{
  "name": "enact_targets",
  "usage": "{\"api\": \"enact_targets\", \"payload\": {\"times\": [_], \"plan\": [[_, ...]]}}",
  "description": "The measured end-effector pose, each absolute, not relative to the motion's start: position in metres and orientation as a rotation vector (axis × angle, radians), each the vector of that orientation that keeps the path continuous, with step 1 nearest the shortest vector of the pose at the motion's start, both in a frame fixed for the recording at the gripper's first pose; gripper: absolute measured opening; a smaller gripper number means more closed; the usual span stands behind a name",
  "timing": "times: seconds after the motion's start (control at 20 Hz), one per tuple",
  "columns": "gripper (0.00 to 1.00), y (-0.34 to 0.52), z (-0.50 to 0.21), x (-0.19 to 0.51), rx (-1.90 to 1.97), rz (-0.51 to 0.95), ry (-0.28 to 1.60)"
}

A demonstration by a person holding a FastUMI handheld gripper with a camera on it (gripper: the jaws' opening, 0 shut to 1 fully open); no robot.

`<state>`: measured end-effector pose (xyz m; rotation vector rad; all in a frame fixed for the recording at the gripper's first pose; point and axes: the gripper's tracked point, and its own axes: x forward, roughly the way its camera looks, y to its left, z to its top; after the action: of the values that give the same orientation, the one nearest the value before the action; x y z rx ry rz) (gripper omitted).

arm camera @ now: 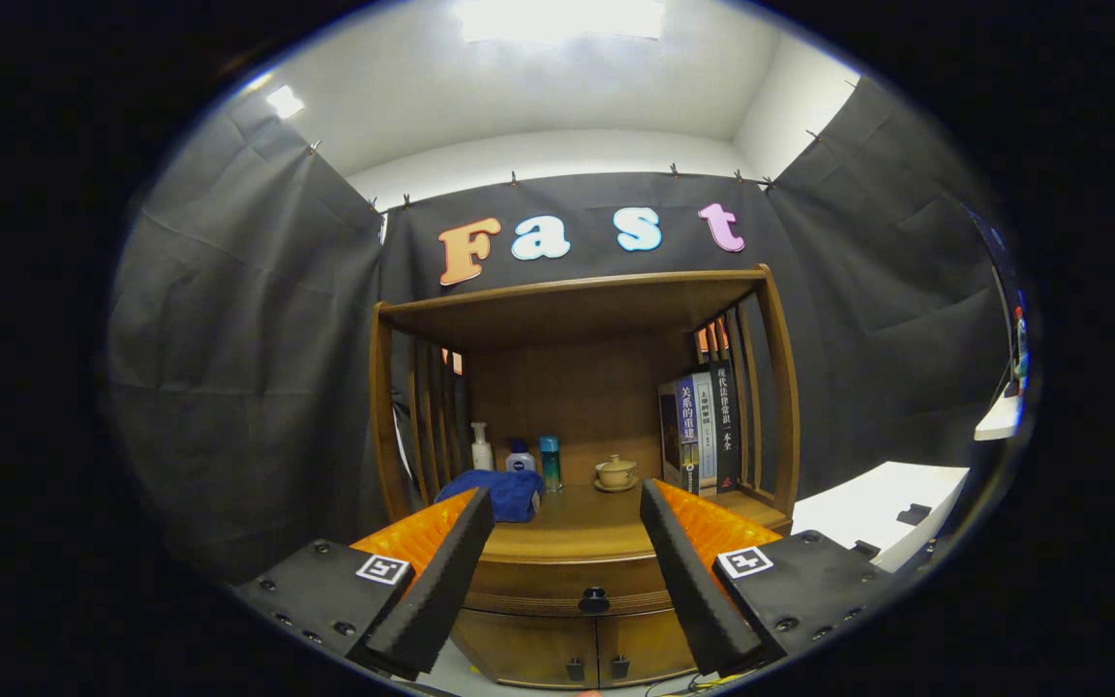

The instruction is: Pull open the drawer, take out the items inside it, and place them on the countertop above the cabinet.

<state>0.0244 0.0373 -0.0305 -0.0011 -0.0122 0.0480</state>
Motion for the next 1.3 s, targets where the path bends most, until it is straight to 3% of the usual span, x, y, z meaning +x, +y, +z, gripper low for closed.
{"api": "enact_targets", "payload": {"times": [0.45, 1.15, 1.3], "plan": [[1.0, 0.037, -0.108, 0.072, 0.005, 0.025, 0.052], [1.0, 0.003, -0.293, 0.154, 0.0, -0.054, 0.264], [0.91, 0.002, -0.299, 0.159, -0.009, -0.052, 0.267]]}}
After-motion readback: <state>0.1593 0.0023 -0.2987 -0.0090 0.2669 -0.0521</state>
